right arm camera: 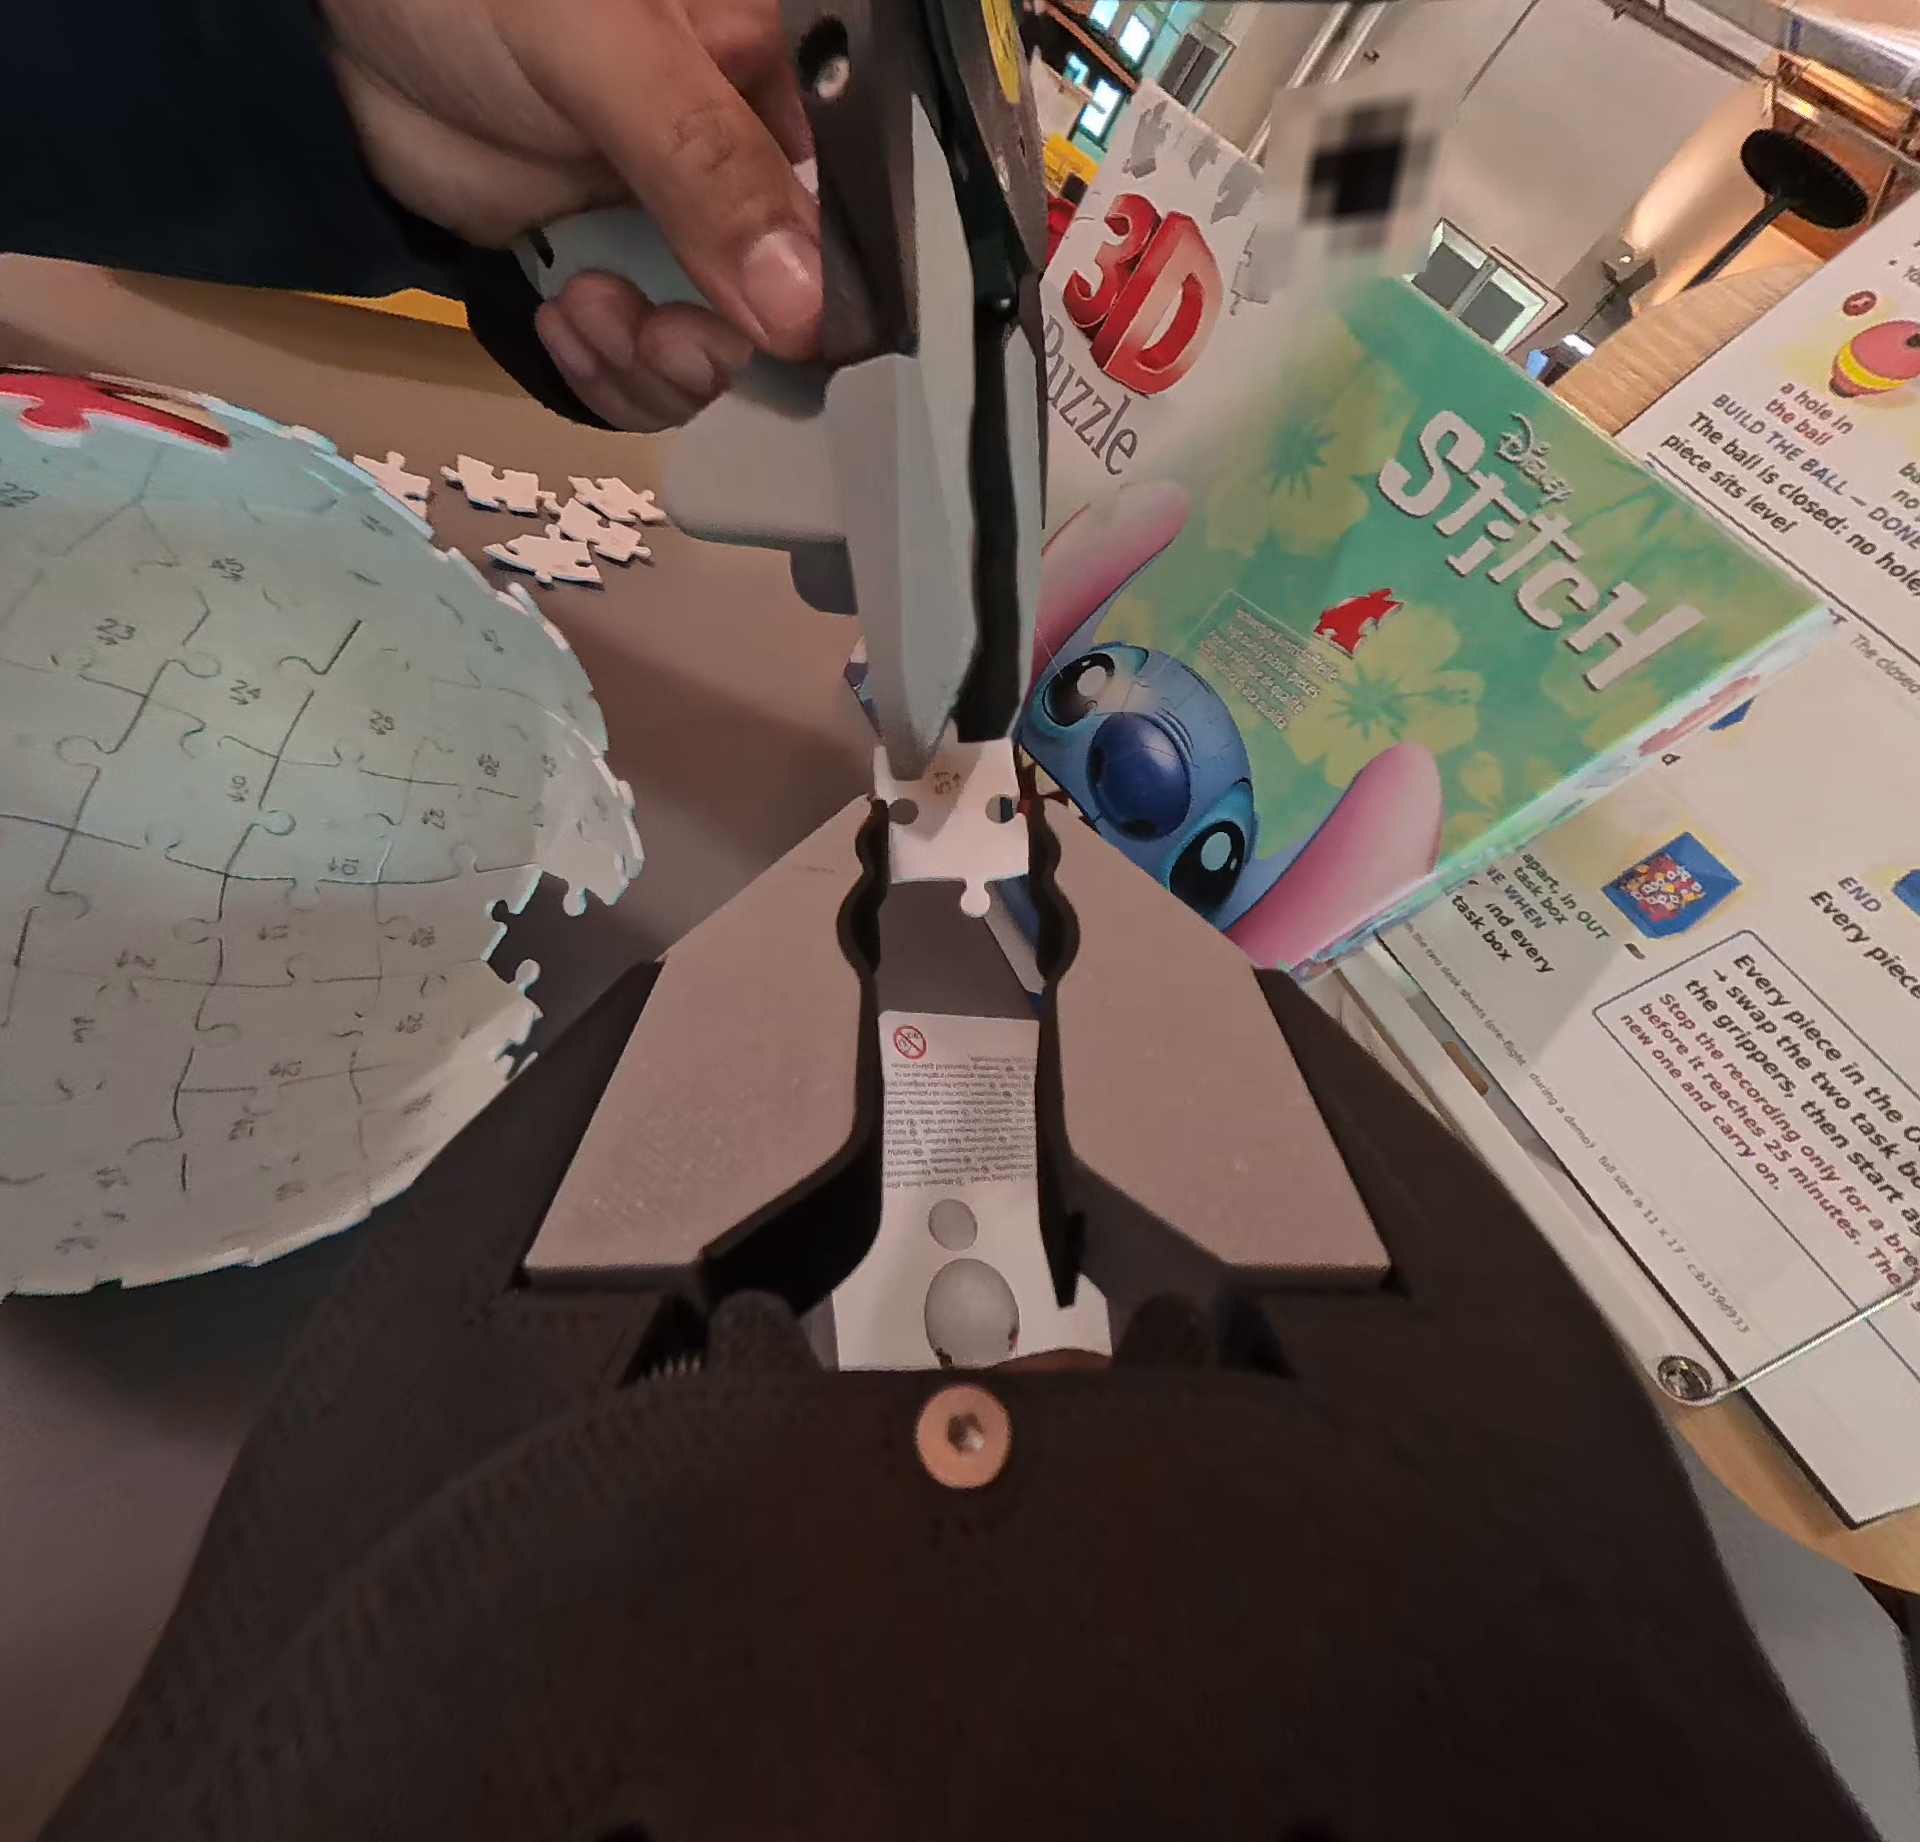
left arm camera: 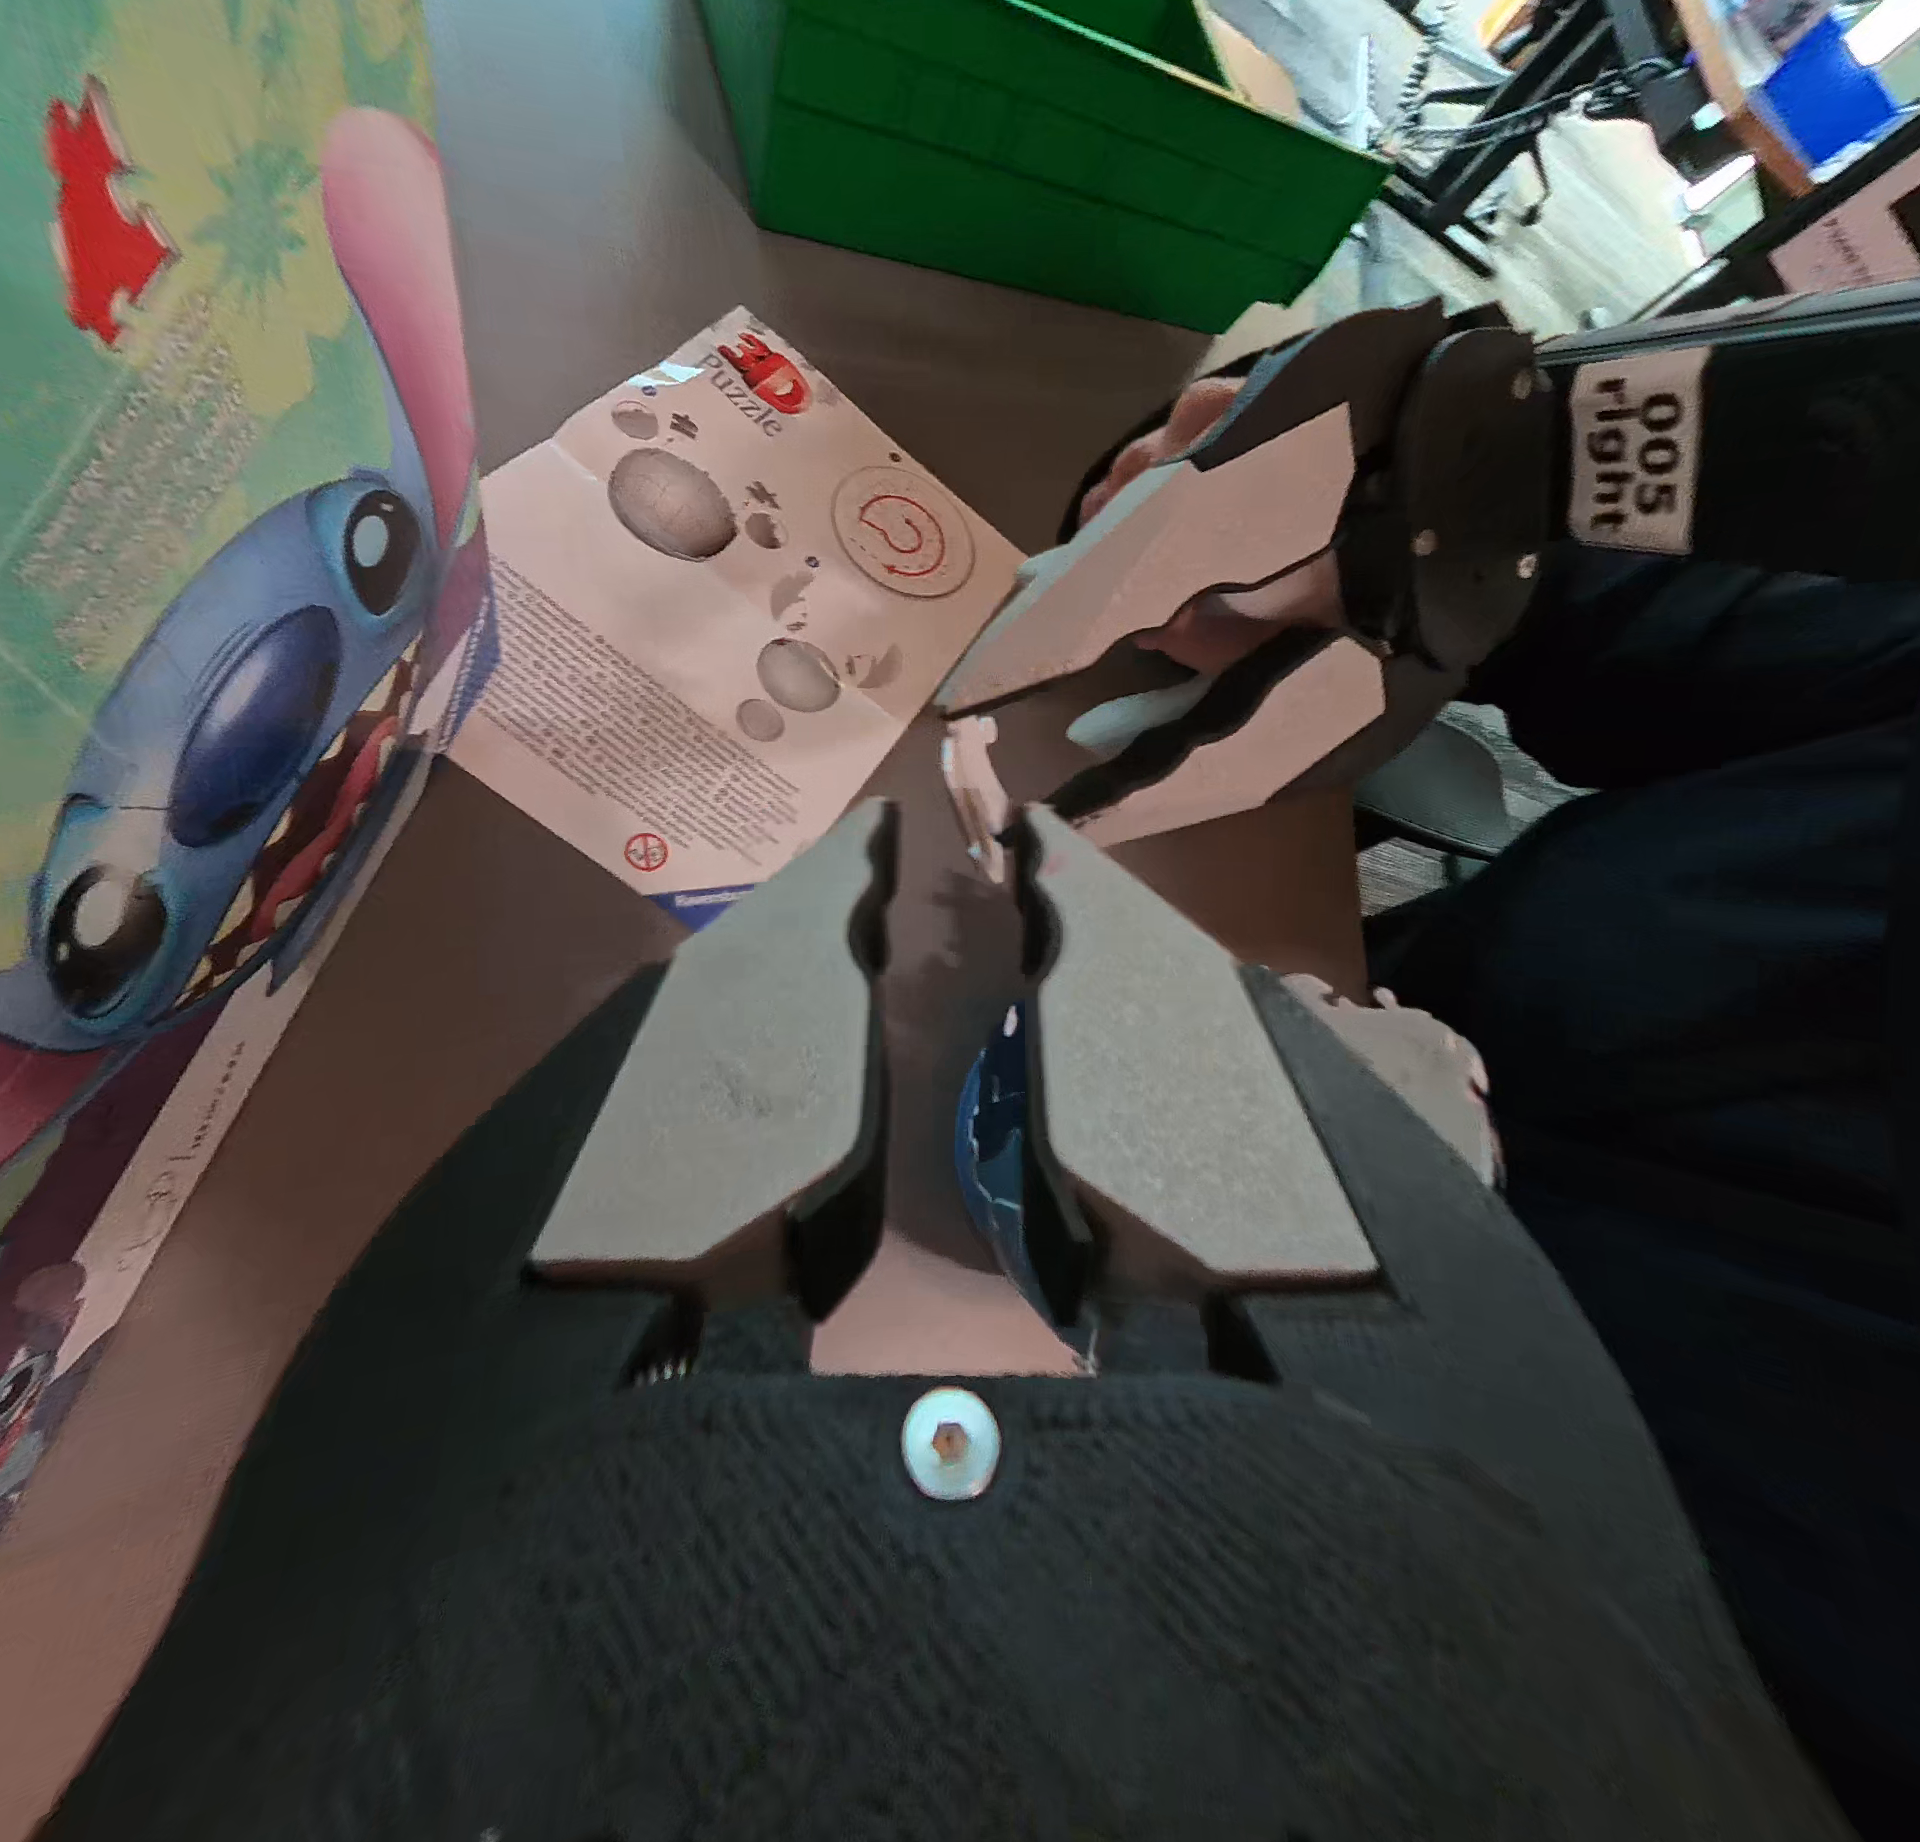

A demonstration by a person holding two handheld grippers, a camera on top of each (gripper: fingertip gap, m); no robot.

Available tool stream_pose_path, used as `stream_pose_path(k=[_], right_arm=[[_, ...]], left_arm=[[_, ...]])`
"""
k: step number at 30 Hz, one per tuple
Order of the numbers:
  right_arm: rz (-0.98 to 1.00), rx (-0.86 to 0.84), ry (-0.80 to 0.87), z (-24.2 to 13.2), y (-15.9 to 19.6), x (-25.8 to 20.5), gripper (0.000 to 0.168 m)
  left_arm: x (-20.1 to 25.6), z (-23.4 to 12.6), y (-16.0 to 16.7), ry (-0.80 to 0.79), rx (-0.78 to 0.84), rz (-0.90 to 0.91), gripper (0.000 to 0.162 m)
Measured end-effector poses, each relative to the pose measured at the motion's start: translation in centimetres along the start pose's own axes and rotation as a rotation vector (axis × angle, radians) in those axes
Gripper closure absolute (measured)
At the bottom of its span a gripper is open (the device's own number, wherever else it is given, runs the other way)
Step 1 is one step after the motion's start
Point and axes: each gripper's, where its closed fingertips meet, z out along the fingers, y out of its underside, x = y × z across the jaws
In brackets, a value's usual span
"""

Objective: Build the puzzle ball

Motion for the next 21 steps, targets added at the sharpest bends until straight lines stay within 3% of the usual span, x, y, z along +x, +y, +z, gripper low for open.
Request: stream_pose_path(k=[1,5,7,11,17,21], right_arm=[[-0.005,-0.002,0.005,0.0,0.0,0.0,0.145],[-0.009,0.002,0.008,0.1,-0.2,-0.2,0.145],[-0.014,0.020,0.011,0.0,-0.2,-0.2,0.160],[0.030,0.036,-0.020,0.0,-0.3,-0.3,0.156],[0.267,0.083,-0.260,-0.5,-0.2,-1.0,0.168],[0.396,0.073,-0.341,0.2,0.4,-1.1,0.157]], left_arm=[[0.3,-0.1,0.0,0.021,0.007,0.002,0.158],[0.2,-0.2,0.2,0.028,0.001,-0.007,0.162],[0.4,-0.2,0.4,0.041,-0.016,0.000,0.162],[0.2,-0.3,0.4,0.020,-0.035,0.015,0.162],[-0.6,-1.0,1.6,-0.077,-0.129,0.083,0.162],[0.3,-0.8,1.9,-0.059,-0.173,0.117,0.162]])
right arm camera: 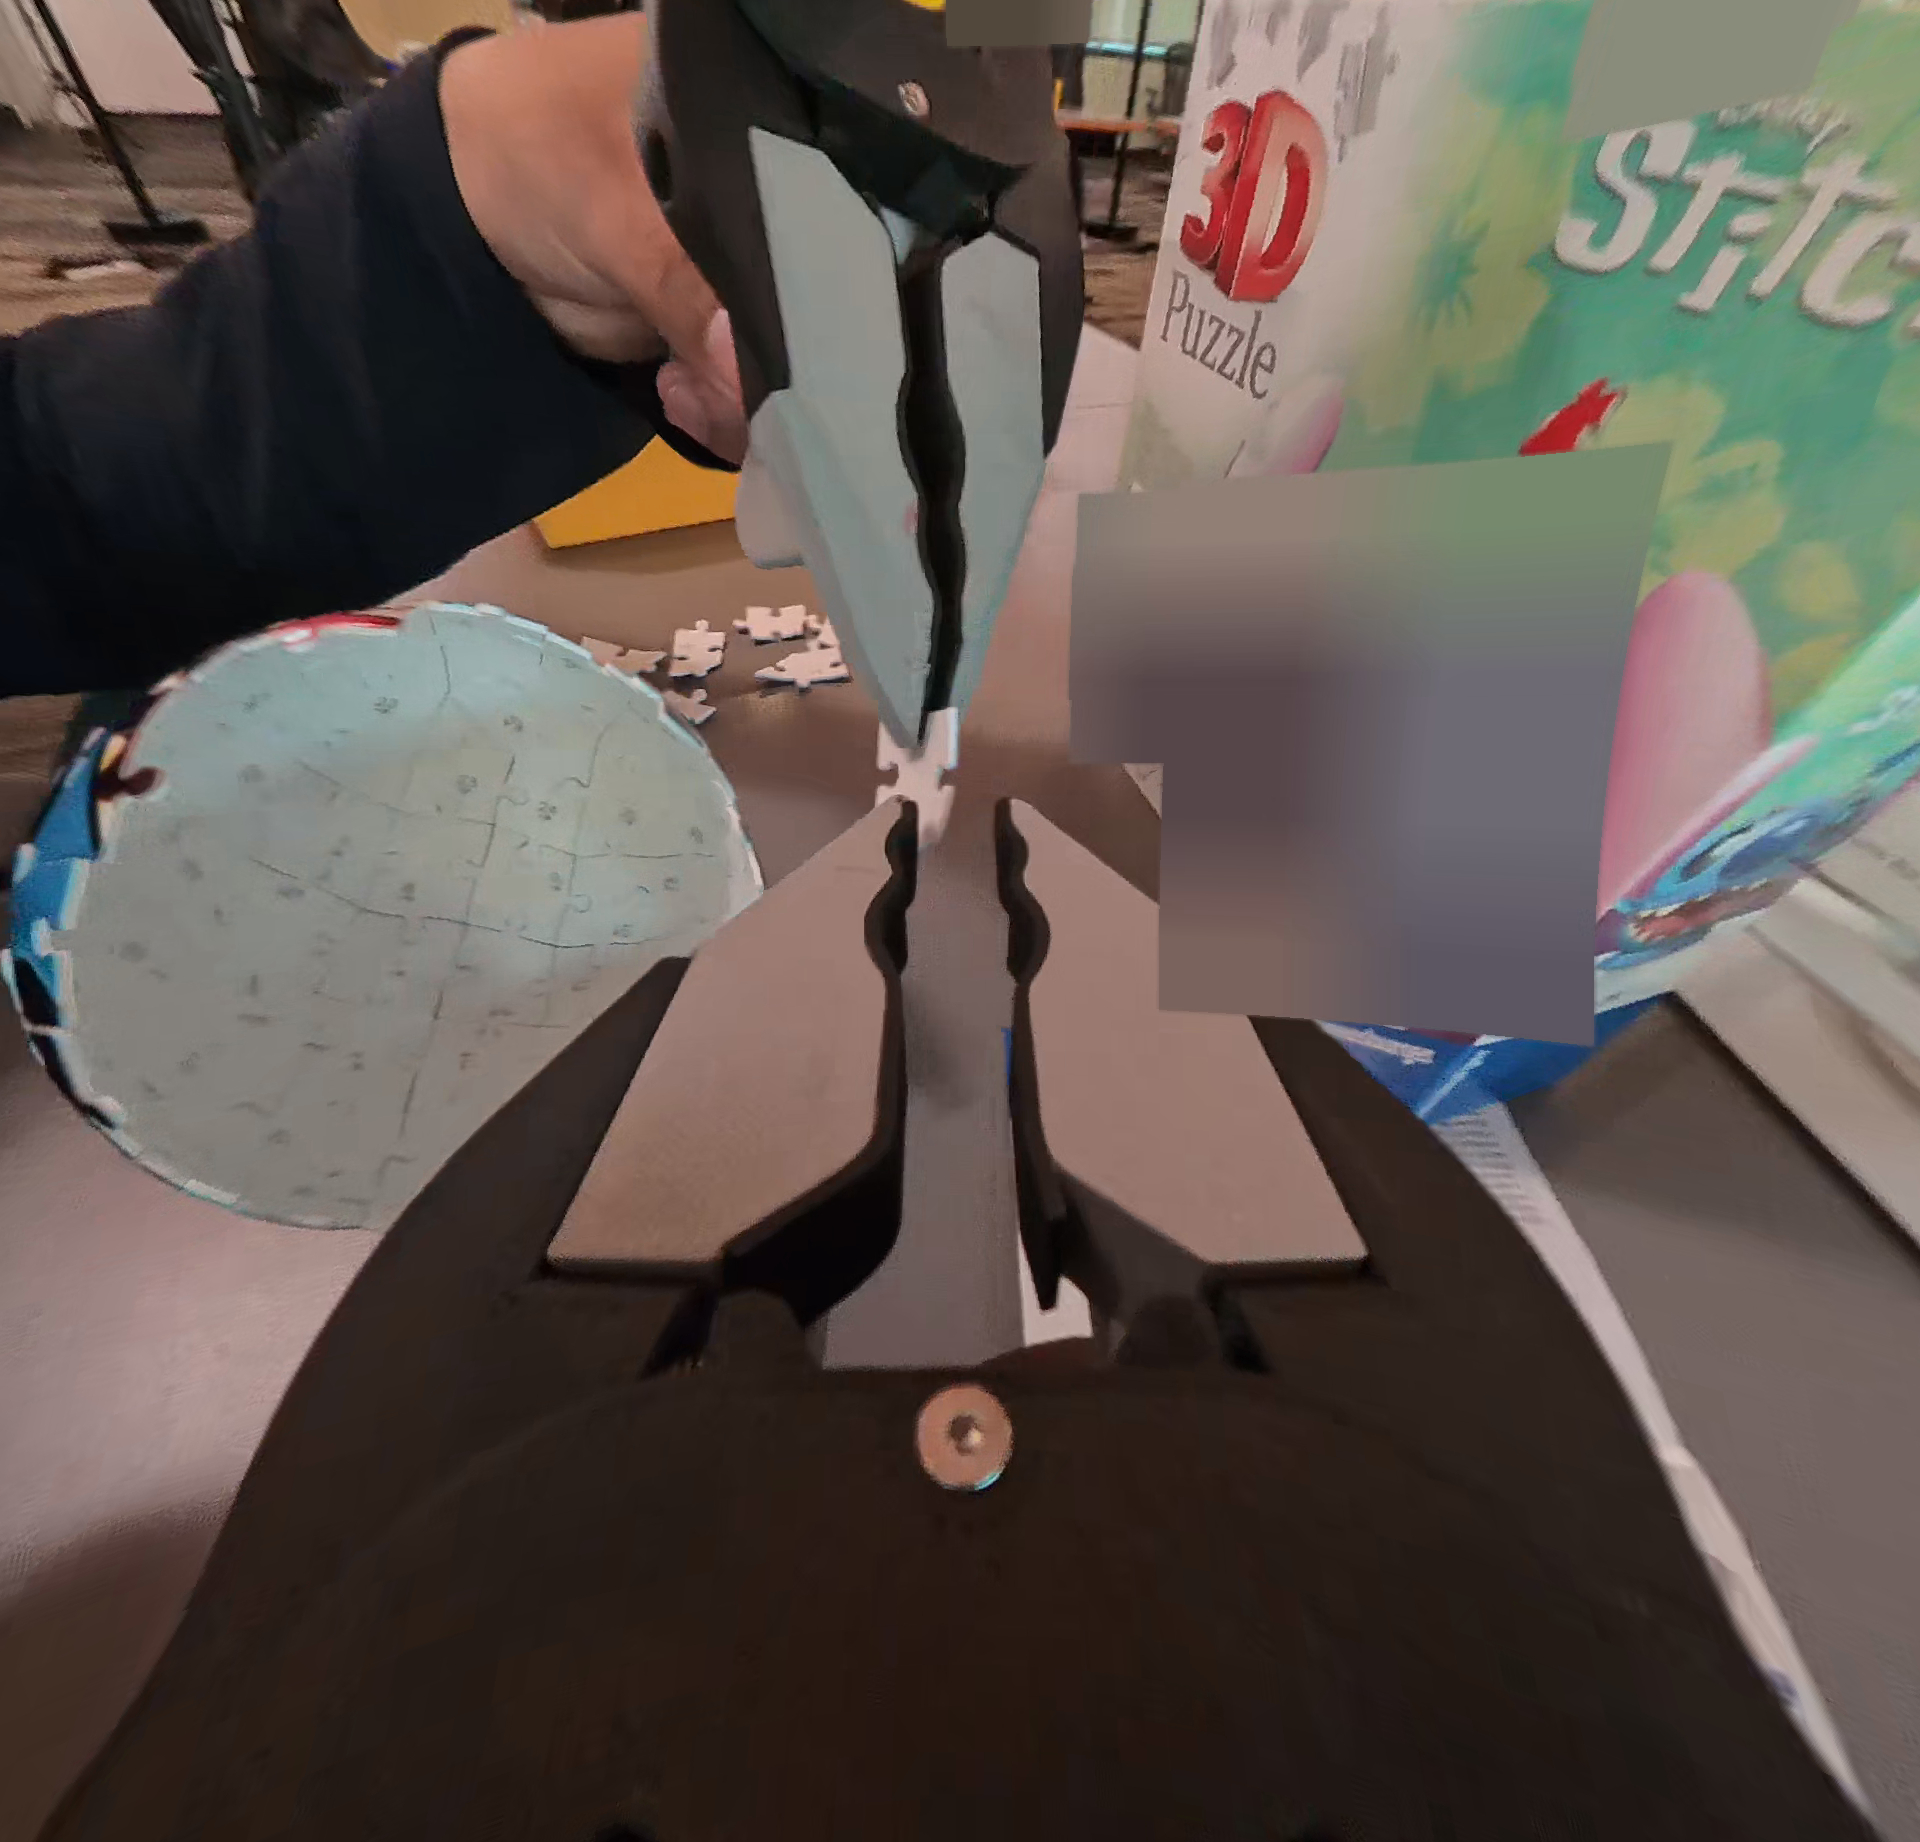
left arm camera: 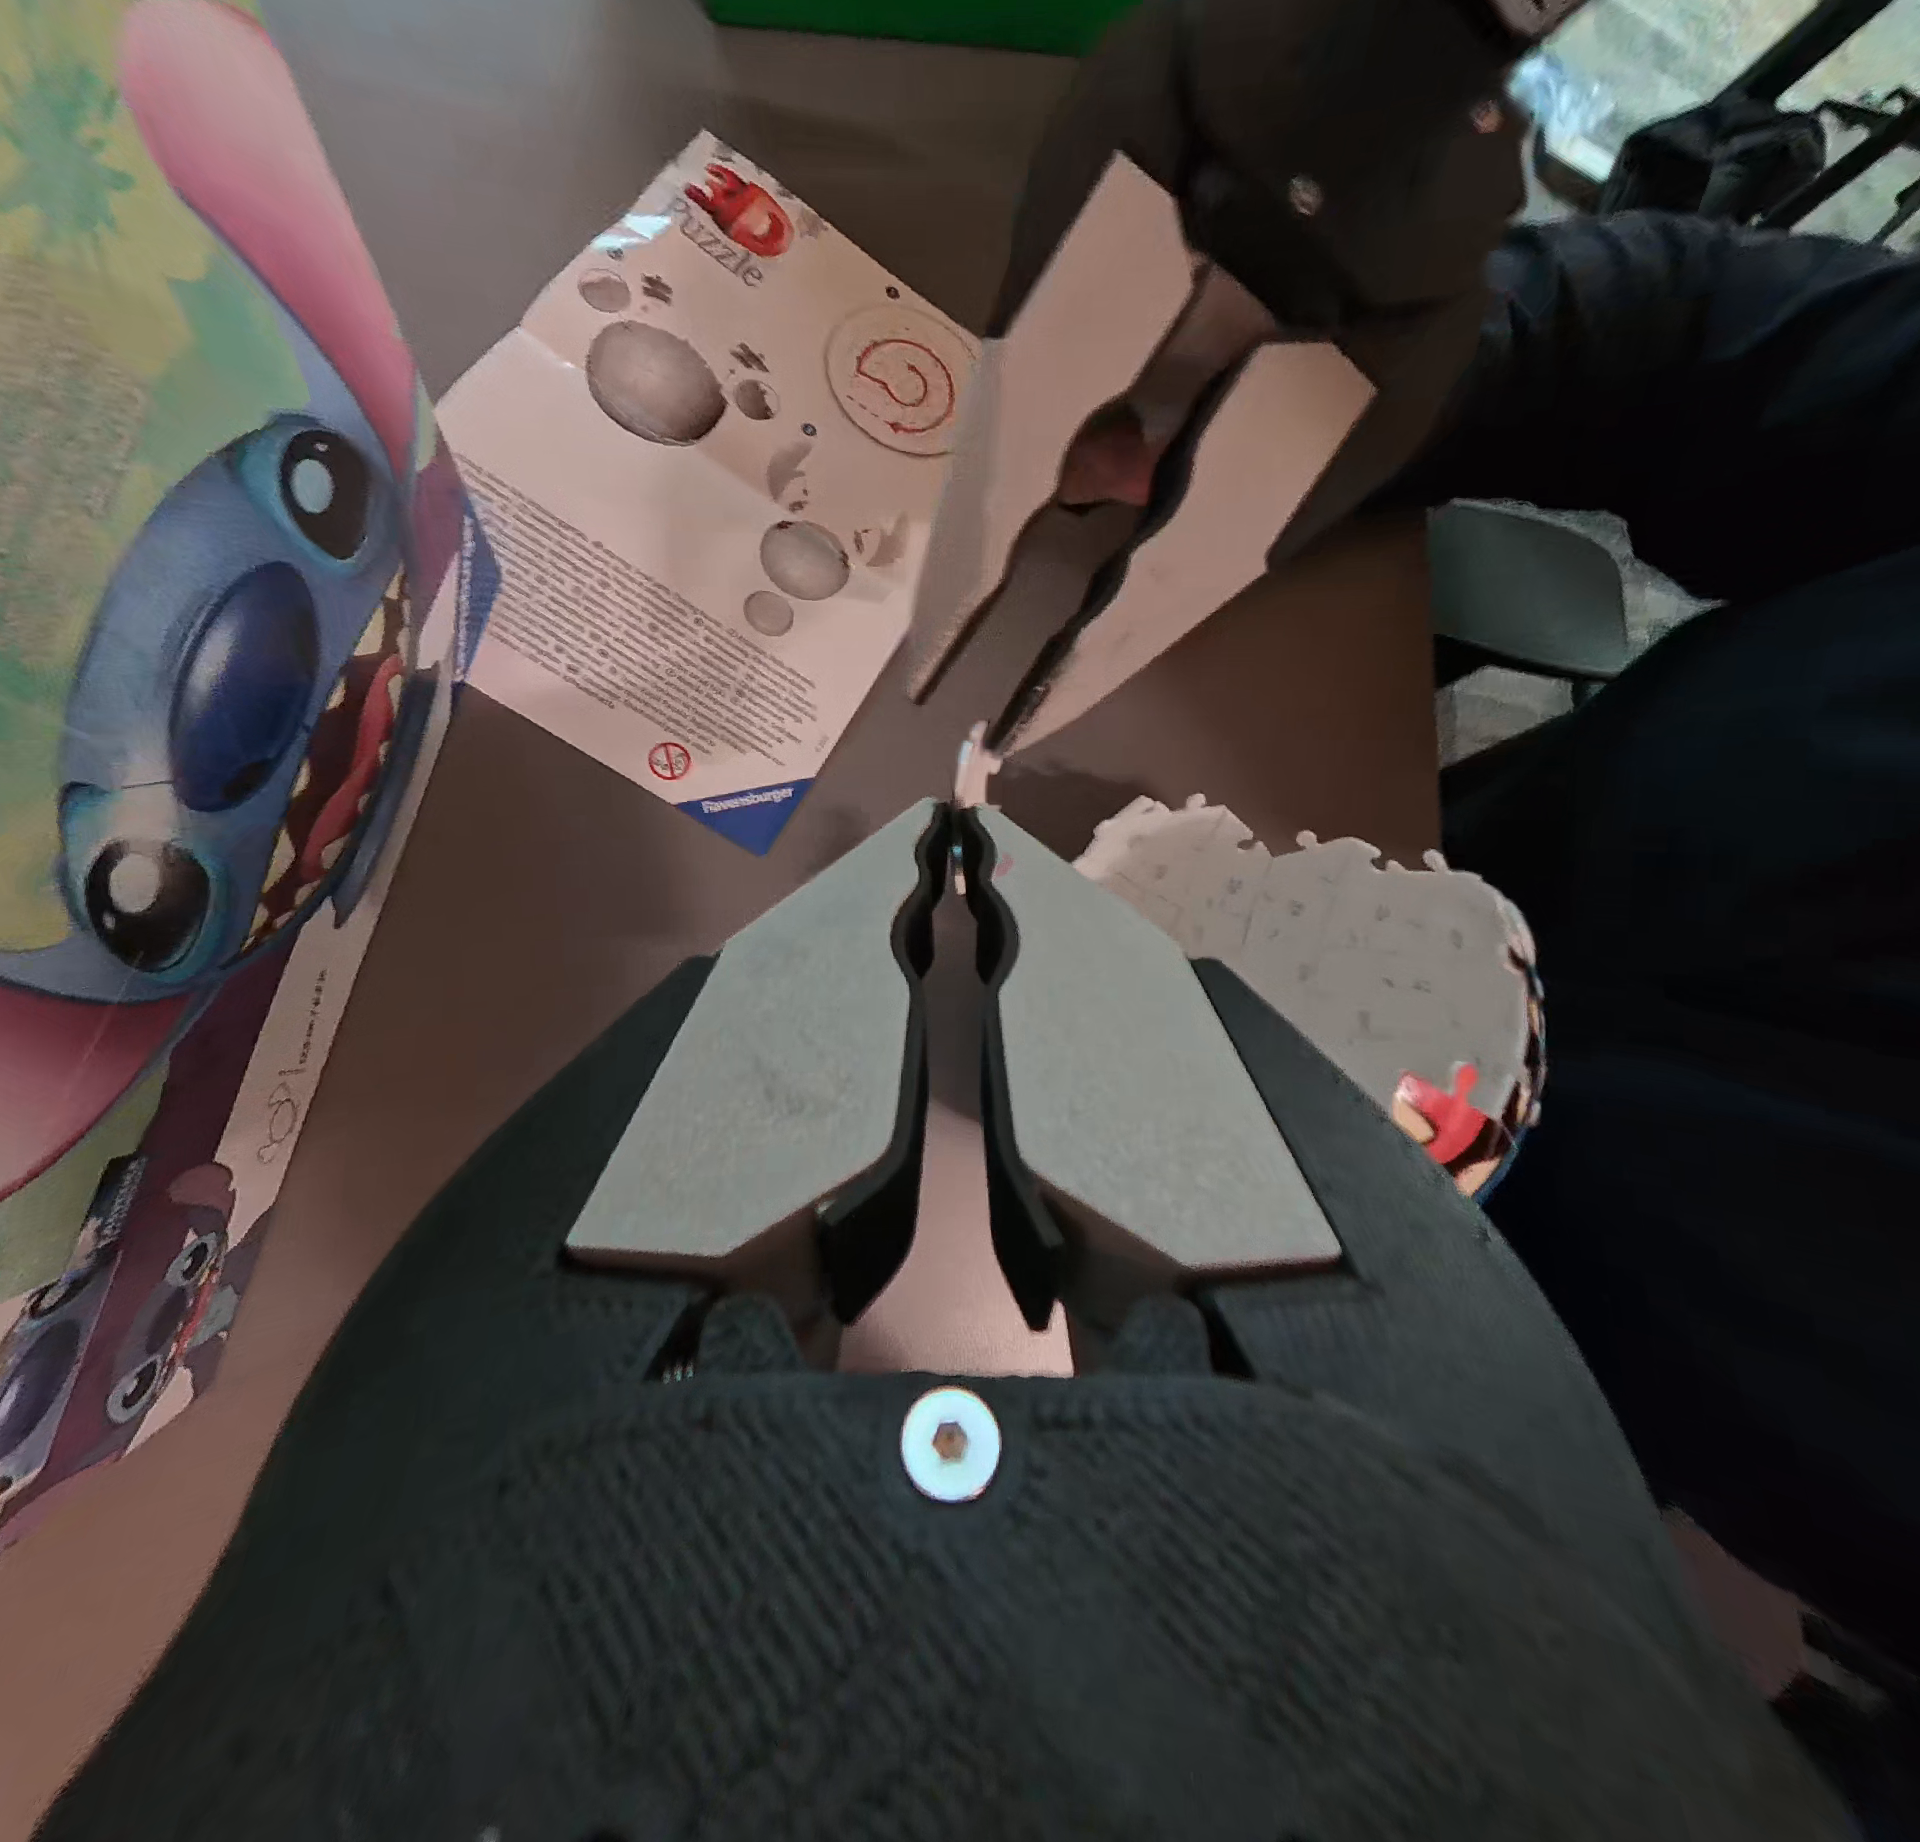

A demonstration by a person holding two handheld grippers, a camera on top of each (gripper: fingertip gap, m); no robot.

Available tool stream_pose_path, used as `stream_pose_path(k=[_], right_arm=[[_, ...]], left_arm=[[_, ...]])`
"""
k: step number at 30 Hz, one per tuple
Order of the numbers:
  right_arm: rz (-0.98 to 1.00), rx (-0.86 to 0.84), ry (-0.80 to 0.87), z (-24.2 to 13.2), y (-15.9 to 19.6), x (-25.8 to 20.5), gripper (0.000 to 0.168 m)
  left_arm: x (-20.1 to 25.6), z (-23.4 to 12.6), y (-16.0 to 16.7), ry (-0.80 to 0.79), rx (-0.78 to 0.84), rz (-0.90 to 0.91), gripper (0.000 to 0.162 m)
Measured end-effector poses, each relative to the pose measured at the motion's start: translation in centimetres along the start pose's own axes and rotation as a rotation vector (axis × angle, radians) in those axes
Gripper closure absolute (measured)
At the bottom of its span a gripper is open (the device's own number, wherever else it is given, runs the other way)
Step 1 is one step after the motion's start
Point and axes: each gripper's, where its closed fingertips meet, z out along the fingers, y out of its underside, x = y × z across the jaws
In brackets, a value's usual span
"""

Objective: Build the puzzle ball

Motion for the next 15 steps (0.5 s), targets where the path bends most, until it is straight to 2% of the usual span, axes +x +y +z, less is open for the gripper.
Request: stream_pose_path(k=[2,5,6,10,15], right_arm=[[0.044,-0.004,-0.040,0.3,0.3,-0.2,0.154],[0.091,-0.010,-0.116,0.6,0.7,-1.0,0.163],[0.104,-0.003,-0.133,0.6,0.7,-1.3,0.168],[0.181,0.049,-0.164,0.7,0.1,-1.4,0.168],[0.297,0.152,-0.171,0.0,-1.0,-0.5,0.168]], left_arm=[[0.2,0.2,0.4,-0.007,-0.031,0.021,0.162],[0.2,0.2,0.2,-0.021,-0.025,0.033,0.162],[0.3,0.0,0.0,-0.016,-0.011,0.036,0.162],[0.7,-0.8,-1.6,0.018,0.089,0.016,0.162],[0.0,-2.3,-2.3,-0.011,0.157,-0.013,0.152]])
